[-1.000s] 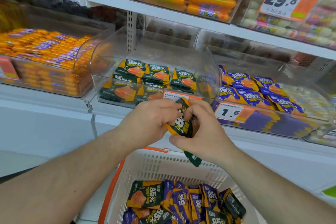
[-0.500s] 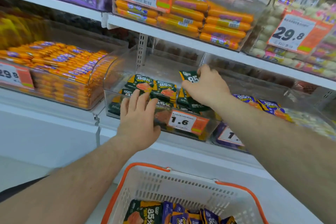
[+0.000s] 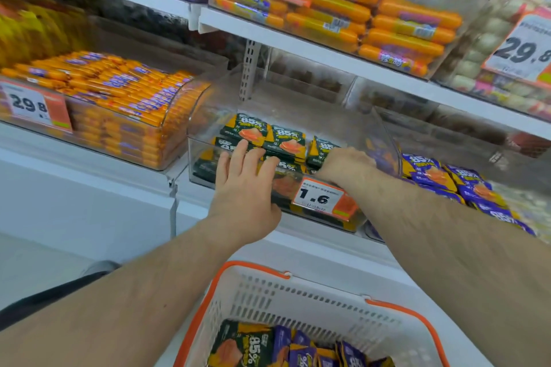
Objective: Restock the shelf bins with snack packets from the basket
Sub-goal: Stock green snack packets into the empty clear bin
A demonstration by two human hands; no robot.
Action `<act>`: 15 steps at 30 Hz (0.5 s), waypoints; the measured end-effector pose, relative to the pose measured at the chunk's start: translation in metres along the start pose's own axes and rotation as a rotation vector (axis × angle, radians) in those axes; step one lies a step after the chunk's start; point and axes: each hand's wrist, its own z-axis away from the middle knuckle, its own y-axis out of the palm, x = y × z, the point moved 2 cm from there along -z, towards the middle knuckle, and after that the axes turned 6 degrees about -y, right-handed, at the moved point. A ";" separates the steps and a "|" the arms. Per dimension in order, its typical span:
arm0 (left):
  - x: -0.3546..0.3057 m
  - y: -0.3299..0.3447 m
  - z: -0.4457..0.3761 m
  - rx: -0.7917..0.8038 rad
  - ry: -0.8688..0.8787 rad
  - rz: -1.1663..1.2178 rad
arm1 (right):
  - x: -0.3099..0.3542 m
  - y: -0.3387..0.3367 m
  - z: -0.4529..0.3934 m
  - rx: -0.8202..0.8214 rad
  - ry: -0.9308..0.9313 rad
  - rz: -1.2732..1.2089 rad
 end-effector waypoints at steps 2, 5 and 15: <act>-0.001 -0.002 0.000 0.004 -0.001 0.000 | 0.000 0.000 0.000 0.028 0.008 0.081; -0.003 -0.004 0.000 0.034 0.001 -0.001 | 0.001 -0.001 -0.002 0.022 -0.054 0.109; -0.006 -0.008 0.000 0.089 -0.027 -0.007 | -0.012 0.007 -0.013 0.292 -0.367 0.232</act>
